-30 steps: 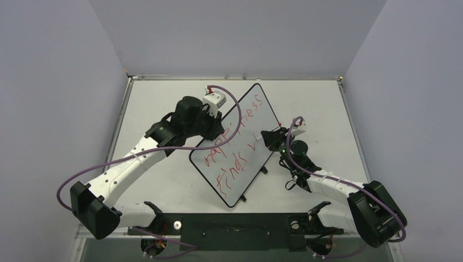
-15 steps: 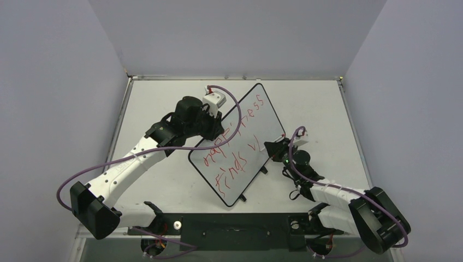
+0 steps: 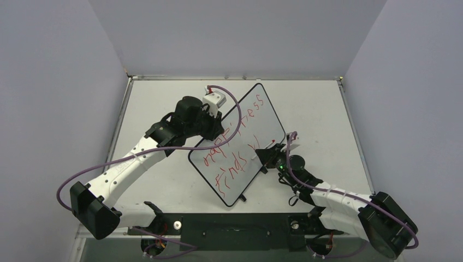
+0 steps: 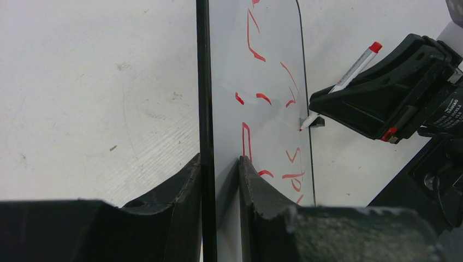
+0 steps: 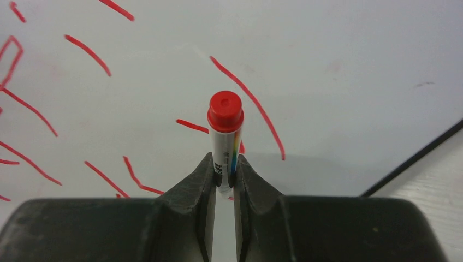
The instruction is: Write a sentence on the whiteboard
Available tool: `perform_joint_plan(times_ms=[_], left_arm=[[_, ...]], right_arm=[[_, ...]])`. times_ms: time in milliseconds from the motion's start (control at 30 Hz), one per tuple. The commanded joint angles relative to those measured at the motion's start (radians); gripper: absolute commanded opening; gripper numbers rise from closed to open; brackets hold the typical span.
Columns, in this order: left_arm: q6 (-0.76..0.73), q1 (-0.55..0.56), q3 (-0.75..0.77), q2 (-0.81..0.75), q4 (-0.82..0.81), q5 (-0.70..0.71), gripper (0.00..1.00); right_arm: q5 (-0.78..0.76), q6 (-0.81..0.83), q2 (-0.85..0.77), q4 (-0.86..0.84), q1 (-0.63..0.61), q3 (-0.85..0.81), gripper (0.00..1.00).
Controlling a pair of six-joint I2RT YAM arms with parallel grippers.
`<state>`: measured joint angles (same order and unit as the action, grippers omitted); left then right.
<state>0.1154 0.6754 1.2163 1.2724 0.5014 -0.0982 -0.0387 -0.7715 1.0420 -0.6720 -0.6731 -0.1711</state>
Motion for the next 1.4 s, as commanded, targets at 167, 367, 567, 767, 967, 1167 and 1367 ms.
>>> perform_joint_plan(times_ms=[167, 367, 567, 767, 967, 1167, 1367], left_arm=[[-0.088, 0.001, 0.002, -0.029, -0.017, 0.059, 0.0], [-0.088, 0.0, 0.002, -0.028, -0.017, 0.059, 0.0], [-0.088, 0.0, 0.003, -0.028, -0.017, 0.056, 0.0], [-0.088, 0.0, 0.004, -0.028, -0.018, 0.056, 0.0], [-0.088, 0.001, 0.003, -0.028, -0.017, 0.055, 0.0], [-0.087, 0.001, 0.003, -0.029, -0.017, 0.055, 0.0], [-0.087, 0.0, 0.002, -0.032, -0.018, 0.054, 0.0]], right_arm=[[-0.021, 0.033, 0.004, 0.037, -0.026, -0.176, 0.0], [-0.042, 0.068, -0.099, 0.16, -0.026, -0.213, 0.0], [-0.076, 0.08, -0.185, 0.222, 0.049, -0.173, 0.0], [-0.026, 0.071, -0.175, 0.205, 0.168, -0.162, 0.0], [0.043, 0.074, -0.083, 0.147, 0.205, -0.209, 0.0], [0.093, 0.059, 0.017, 0.068, 0.205, -0.243, 0.0], [0.101, 0.066, 0.049, 0.062, 0.205, -0.277, 0.0]])
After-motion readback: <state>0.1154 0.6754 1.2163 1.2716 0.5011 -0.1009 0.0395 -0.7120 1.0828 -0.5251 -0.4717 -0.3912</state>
